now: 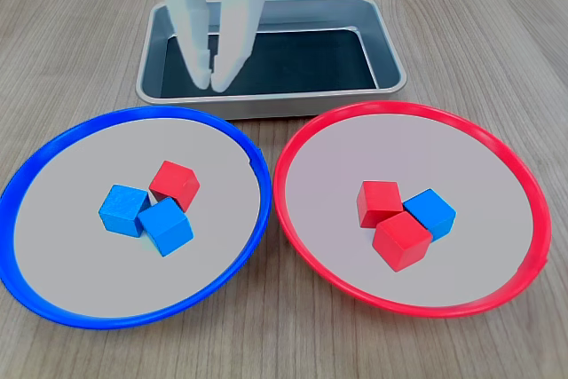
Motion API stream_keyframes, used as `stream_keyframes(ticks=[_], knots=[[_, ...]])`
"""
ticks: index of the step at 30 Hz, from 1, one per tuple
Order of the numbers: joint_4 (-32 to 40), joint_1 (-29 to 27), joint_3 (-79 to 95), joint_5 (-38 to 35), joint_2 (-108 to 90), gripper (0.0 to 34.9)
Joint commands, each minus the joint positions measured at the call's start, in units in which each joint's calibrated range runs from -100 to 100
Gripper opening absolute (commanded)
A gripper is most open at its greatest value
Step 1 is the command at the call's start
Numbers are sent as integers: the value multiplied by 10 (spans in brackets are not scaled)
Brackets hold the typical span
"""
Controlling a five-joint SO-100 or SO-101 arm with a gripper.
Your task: Relocate any misplaced blocks to their matching dishes.
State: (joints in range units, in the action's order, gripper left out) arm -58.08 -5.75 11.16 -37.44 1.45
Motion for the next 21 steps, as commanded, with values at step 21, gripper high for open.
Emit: stream_keyframes(ticks=[21], knots=[[-1,-77,-201,-90,178,177]])
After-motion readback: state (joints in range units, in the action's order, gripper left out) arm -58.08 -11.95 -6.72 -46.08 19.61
